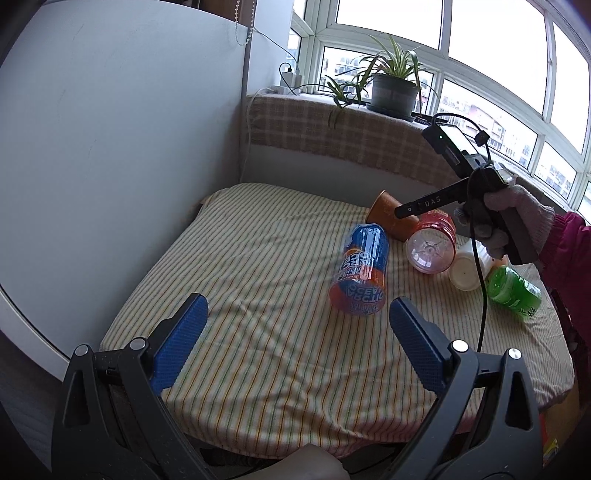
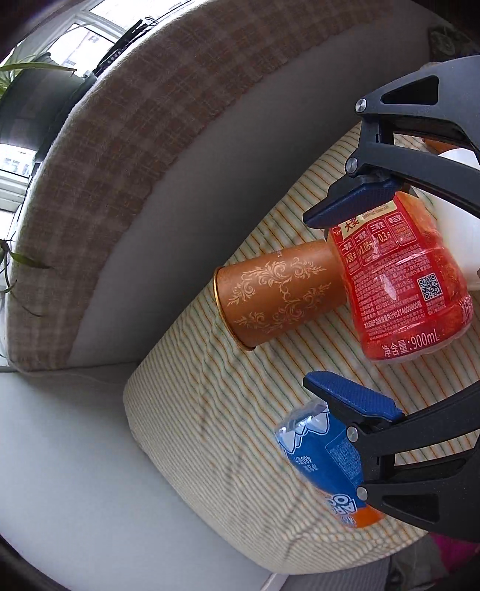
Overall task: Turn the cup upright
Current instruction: 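Move the right gripper to the lying orange patterned cup and grasp it, then lift the orange cup with the right gripper, turning it mouth up toward the left gripper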
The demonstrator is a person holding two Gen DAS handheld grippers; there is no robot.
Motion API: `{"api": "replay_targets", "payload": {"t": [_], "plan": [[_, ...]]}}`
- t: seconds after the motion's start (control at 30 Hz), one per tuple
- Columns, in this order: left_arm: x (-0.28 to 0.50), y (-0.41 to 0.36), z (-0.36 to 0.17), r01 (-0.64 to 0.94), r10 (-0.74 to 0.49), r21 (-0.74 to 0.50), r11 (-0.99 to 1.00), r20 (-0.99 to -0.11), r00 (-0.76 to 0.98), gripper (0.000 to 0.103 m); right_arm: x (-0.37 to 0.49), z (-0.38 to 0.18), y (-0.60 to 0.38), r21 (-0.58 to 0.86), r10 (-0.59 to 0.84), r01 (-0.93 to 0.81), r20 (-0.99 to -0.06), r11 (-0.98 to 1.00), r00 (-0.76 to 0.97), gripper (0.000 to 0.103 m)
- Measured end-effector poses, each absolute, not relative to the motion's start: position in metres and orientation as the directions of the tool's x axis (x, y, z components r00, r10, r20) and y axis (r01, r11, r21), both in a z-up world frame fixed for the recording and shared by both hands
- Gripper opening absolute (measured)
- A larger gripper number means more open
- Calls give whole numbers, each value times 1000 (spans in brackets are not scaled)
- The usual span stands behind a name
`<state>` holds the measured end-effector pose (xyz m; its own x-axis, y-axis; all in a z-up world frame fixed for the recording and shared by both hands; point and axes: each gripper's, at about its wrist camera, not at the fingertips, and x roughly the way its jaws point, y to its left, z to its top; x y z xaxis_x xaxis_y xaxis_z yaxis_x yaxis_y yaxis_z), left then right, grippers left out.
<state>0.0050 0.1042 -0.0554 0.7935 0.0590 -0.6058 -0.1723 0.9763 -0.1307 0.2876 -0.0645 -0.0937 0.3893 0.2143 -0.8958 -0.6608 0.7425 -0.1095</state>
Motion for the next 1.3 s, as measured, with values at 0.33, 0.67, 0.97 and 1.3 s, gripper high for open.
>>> {"api": "replay_targets", "payload": {"t": [0.33, 0.67, 0.97, 1.3], "plan": [[11, 124, -60, -217, 85, -141, 966, -619, 781, 100, 329, -130, -32, -186, 62, -716, -950, 673, 306, 79], [18, 129, -65, -227, 90, -141, 964, -629, 773, 100, 336, -153, -6, -207, 13, -732, -959, 649, 282, 78], [14, 131, -64, -237, 100, -140, 961, -624, 775, 100, 327, -158, 14, -230, 10, -730, -951, 643, 308, 65], [6, 129, -59, -228, 105, -132, 965, -604, 790, 100, 295, -110, 16, -173, 153, -700, -913, 693, 377, 64]]}}
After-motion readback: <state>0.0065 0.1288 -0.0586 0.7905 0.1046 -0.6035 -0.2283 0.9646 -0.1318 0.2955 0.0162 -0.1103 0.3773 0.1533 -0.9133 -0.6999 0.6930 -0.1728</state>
